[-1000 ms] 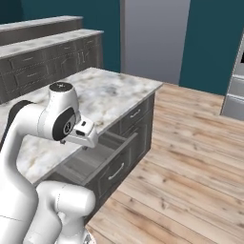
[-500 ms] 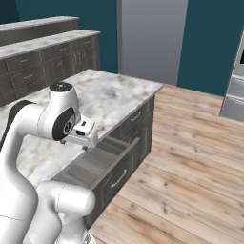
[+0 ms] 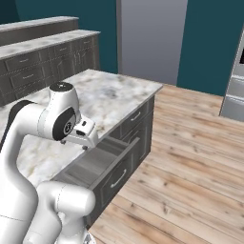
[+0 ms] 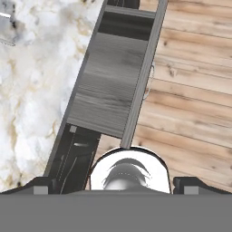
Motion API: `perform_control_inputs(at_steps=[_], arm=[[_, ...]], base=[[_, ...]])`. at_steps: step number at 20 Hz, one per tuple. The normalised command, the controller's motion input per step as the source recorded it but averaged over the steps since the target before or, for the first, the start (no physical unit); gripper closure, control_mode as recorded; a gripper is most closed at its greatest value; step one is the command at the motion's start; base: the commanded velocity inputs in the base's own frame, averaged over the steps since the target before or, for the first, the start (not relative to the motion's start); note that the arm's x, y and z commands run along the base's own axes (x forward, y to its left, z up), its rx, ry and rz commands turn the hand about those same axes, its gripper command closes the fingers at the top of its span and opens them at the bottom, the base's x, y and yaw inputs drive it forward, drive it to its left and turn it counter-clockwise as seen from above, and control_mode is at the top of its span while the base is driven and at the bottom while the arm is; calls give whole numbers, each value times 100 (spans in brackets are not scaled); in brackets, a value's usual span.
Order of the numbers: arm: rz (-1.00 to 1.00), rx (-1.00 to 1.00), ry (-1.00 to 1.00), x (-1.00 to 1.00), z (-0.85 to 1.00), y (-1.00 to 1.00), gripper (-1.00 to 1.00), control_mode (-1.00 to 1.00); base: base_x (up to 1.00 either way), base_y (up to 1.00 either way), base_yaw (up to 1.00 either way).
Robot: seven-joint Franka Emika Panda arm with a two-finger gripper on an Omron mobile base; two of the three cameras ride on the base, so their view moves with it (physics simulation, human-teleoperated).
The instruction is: Organize the utensils by type. Pick up the wooden spoons from the counter and place them in the open cabinet. Then pick up the metallic utensils from the counter and place them in the open drawer.
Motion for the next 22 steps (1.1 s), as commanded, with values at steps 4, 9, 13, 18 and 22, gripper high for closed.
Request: perform_control_inputs(at_steps=[4, 9, 13, 18, 22], arm=[[0, 0, 0, 0, 0, 0, -100, 100], [0, 0, 0, 0, 0, 0, -100, 100], [0, 0, 0, 0, 0, 0, -100, 100], [0, 0, 0, 10, 0, 14, -100, -100], [7, -7, -1, 33, 0, 50, -100, -100]], base=[[0, 0, 0], [0, 0, 0], [0, 0, 0], [0, 0, 0], [0, 0, 0]])
